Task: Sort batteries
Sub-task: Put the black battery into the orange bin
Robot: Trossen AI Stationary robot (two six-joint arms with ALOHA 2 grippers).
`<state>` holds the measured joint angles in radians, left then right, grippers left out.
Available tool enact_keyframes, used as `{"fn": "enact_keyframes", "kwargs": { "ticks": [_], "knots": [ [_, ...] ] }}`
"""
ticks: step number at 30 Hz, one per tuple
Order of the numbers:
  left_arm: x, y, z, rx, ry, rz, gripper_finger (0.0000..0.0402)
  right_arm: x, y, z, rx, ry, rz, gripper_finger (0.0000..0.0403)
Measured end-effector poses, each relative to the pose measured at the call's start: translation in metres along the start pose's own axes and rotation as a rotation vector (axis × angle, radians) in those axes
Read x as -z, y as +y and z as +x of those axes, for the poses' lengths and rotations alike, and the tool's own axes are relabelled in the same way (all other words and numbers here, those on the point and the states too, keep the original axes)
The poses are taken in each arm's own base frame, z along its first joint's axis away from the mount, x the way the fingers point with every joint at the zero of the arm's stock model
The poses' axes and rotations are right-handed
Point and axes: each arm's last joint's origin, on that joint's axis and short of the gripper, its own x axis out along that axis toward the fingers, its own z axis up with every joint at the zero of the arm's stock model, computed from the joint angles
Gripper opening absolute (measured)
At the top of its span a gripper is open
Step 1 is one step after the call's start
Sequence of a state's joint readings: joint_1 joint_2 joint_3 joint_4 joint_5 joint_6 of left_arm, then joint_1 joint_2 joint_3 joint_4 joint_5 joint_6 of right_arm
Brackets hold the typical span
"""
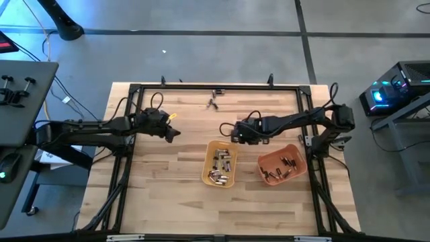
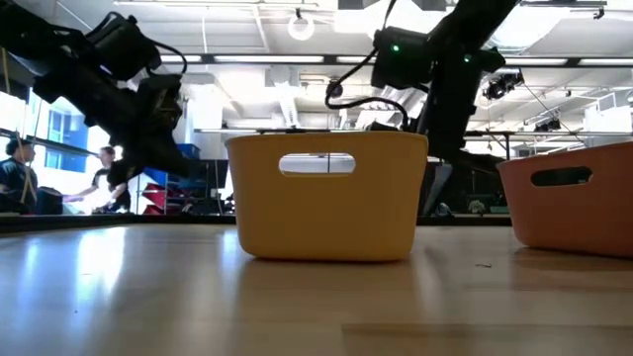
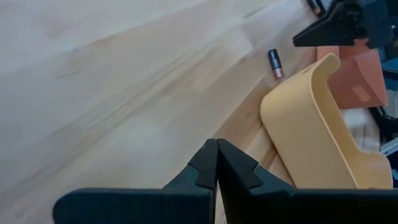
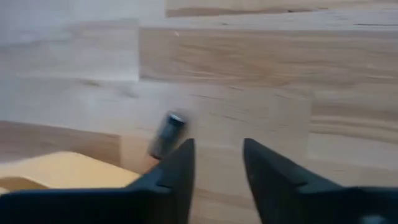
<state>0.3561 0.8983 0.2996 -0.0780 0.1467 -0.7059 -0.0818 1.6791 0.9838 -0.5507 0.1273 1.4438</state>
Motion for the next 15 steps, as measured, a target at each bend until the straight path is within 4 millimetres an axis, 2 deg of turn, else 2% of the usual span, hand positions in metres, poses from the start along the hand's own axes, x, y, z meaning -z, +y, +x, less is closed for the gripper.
{"fn": "enact_keyframes", "kwargs": {
  "ticks": [4, 6, 9, 15],
  "knots": [
    [0.000, 0.000, 0.000, 0.005, -0.001, 0.001, 0.0000, 0.006, 0.006, -0.003, -0.046, 0.016, 0.045, 0.0192],
    [0.000, 0.000, 0.000, 0.012, 0.005, -0.006, 0.0000, 0.010, 0.006, -0.003, -0.046, 0.035, 0.083, 0.0214],
    [0.000, -0.001, 0.000, 0.022, 0.016, -0.007, 0.0000, 0.016, 0.006, -0.003, -0.034, 0.040, 0.141, 0.0225],
    [0.001, 0.000, 0.000, 0.019, 0.020, 0.000, 0.0000, 0.024, 0.002, 0.007, 0.033, 0.042, 0.189, 0.0220]
  ]
}}
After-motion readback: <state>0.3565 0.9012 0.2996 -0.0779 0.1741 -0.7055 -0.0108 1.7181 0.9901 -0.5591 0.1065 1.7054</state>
